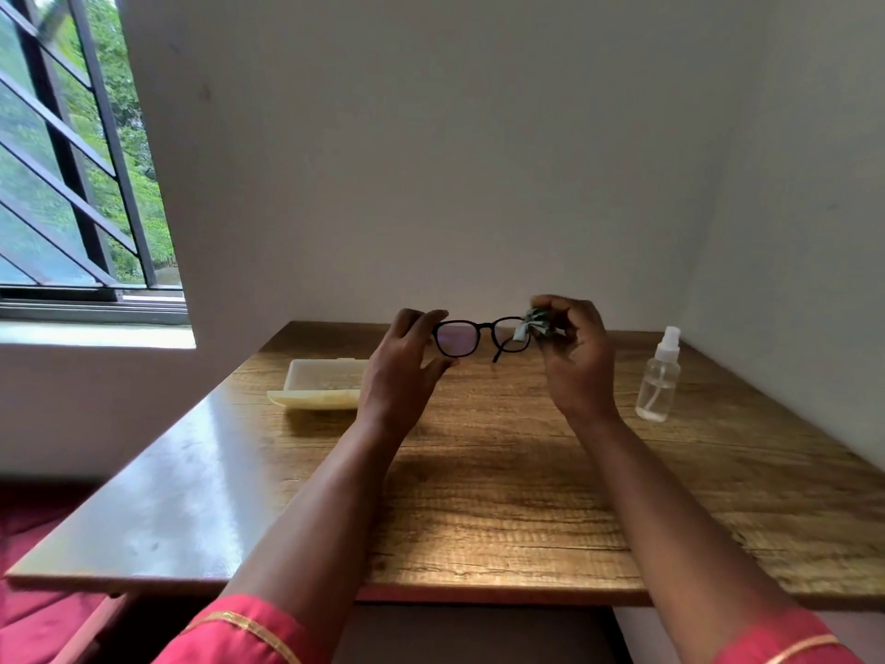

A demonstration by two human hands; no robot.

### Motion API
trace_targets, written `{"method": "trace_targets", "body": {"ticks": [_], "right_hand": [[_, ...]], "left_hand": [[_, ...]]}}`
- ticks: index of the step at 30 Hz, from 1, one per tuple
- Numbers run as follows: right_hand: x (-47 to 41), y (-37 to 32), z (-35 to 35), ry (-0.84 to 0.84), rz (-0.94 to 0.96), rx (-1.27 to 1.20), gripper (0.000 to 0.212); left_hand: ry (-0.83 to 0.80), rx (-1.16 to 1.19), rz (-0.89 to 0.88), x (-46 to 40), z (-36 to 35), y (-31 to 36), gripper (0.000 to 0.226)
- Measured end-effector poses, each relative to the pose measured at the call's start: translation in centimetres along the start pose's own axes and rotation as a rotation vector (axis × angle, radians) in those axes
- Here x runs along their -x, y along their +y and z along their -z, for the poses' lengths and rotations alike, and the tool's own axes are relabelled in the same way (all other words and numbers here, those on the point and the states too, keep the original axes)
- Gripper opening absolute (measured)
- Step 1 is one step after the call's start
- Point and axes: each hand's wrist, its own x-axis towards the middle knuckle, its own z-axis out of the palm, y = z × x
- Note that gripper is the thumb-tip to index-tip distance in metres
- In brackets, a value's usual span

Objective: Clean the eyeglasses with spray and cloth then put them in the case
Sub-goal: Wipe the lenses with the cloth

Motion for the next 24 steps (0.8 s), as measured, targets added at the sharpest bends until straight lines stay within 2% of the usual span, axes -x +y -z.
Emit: {"method": "trace_targets", "body": {"ticks": [4, 7, 12, 18, 20, 24], "right_hand": [[0.0, 0.6, -0.1, 0.005, 0.072, 0.165, 0.03], [0.1, 1.1, 0.1, 0.026, 0.052, 0.262, 0.027], [0.2, 0.8, -0.1, 0.085, 0.024, 0.227, 0.004], [0.6, 1.2, 0.0, 0.062, 0.008, 0.404, 0.025], [0.7, 1.2, 0.0, 0.04, 0.023, 0.43, 0.024], [0.7, 0.5, -0.1, 0.001, 0.188, 0.384, 0.01]], "left_hand": [[0.0, 0.003, -0.01, 0.0, 0.1, 0.0, 0.047], [-0.003, 0.005, -0.006, -0.1, 0.0, 0.0, 0.046], [-0.003, 0.017, -0.004, -0.1, 0.0, 0.0, 0.044], [0.001, 0.026, -0.009, -0.1, 0.2, 0.1, 0.044], [0.002, 0.024, -0.022, -0.1, 0.1, 0.1, 0.043], [0.009, 0.021, -0.037, -0.1, 0.2, 0.0, 0.043]]}}
